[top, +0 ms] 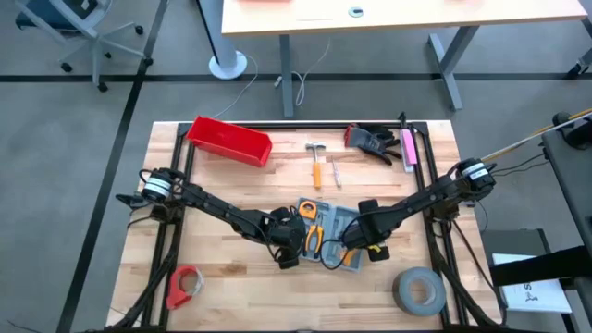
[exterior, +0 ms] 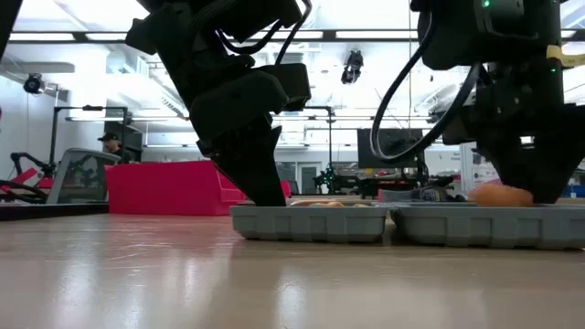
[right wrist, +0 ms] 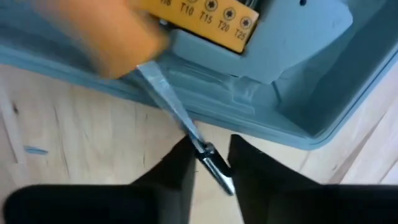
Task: Prefit tool cases
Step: Remove the yellow screwdriver from the prefit tool case to the table
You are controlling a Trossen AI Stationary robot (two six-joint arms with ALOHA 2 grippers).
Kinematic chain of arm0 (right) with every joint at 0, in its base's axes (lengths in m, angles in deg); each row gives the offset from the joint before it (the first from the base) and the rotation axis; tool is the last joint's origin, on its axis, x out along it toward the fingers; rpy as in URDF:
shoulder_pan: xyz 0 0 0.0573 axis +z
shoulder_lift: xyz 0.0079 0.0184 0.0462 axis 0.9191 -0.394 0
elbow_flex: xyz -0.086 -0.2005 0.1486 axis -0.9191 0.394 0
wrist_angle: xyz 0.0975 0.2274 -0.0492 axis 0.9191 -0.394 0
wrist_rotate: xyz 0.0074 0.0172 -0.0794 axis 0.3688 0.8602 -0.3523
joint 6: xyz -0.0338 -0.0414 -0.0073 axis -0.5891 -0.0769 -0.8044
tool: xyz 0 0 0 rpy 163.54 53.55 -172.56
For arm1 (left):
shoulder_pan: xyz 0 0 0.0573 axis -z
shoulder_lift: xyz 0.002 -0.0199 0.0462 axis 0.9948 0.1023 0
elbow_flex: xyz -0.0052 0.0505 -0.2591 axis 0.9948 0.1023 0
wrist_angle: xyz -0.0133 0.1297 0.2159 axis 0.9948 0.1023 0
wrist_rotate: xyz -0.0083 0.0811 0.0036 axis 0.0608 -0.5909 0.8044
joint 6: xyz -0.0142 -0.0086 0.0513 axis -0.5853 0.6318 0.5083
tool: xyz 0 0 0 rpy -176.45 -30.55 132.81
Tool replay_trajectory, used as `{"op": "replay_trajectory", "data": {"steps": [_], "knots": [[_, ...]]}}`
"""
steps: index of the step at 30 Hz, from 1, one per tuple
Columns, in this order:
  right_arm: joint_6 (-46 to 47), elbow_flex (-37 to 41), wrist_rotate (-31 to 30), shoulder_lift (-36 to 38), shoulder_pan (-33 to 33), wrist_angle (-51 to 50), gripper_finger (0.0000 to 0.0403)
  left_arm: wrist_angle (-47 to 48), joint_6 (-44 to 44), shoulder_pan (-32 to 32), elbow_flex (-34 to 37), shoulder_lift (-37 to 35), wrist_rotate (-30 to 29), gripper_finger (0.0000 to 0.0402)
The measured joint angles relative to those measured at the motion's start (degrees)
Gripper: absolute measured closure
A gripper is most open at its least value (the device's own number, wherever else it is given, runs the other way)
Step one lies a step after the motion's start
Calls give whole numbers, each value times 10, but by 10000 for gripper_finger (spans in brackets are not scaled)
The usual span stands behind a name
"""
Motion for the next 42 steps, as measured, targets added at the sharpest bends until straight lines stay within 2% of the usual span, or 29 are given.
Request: {"op": "replay_trajectory", "data": {"steps": [5,15,20,25,30,36,42], "knots": [[1,-2,10,0,0,-2,389,1,0,0,0,0,0,242],[-5,-48,1,16,0,-83,391,2,-5,0,0,0,0,253],[-6,-54,-43,72,0,-129,391,5,-27,2,0,-4,13,248],[-63,-47,-114,131,-15,-140,392,6,-57,6,0,-9,47,242],[-117,-42,-152,151,-69,-142,392,5,-94,16,-8,-10,86,245],[-176,-22,-155,150,-161,-128,389,4,-110,32,-21,-13,92,249],[-142,-9,-137,146,-263,-86,377,0,-109,35,-38,-24,89,243]]}}
